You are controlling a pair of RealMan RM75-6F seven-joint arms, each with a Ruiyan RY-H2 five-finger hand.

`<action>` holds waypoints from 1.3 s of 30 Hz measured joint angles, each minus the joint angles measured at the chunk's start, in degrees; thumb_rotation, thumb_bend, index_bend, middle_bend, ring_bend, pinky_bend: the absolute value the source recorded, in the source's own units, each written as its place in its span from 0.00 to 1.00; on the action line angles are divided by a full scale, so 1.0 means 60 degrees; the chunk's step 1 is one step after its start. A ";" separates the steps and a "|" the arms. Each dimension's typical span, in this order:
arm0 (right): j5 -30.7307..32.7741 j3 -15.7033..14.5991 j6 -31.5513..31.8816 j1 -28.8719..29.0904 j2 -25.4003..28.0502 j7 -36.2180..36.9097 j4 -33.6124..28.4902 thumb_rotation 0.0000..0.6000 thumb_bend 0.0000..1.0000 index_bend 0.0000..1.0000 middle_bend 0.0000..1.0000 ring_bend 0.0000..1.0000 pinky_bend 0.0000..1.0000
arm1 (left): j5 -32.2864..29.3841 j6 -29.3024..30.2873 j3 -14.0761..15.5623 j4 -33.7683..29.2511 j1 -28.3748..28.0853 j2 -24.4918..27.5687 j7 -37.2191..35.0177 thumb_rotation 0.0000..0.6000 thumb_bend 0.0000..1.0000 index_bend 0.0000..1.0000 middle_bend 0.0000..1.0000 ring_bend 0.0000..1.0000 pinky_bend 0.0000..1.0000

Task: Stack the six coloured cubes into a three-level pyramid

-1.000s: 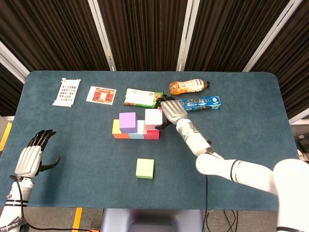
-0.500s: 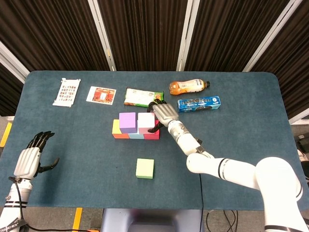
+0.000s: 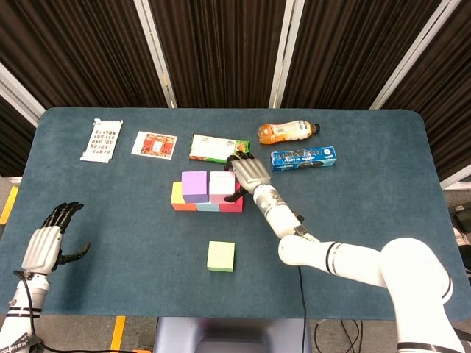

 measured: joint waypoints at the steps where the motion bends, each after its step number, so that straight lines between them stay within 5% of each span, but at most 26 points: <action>1: 0.0037 -0.0008 0.0026 0.0021 -0.0021 -0.0024 0.0002 1.00 0.27 0.50 0.24 0.11 0.19 | 0.0001 -0.0004 -0.0015 0.0001 -0.0009 0.0012 -0.0006 1.00 0.31 0.15 0.08 0.03 0.14; 21: 0.0416 -0.0037 0.0291 0.0259 -0.0375 -0.0399 0.0253 1.00 0.27 0.47 0.24 0.10 0.18 | 0.0064 -0.0173 -0.0033 0.0289 0.0095 -0.0112 -0.0326 1.00 0.31 0.15 0.08 0.03 0.14; 39: 0.0529 -0.0043 0.0424 0.0207 -0.0263 -0.0579 -0.0124 1.00 0.27 0.20 0.22 0.07 0.13 | 0.0201 -0.0310 -0.0045 0.0318 0.0057 -0.0104 -0.0345 1.00 0.31 0.14 0.07 0.03 0.14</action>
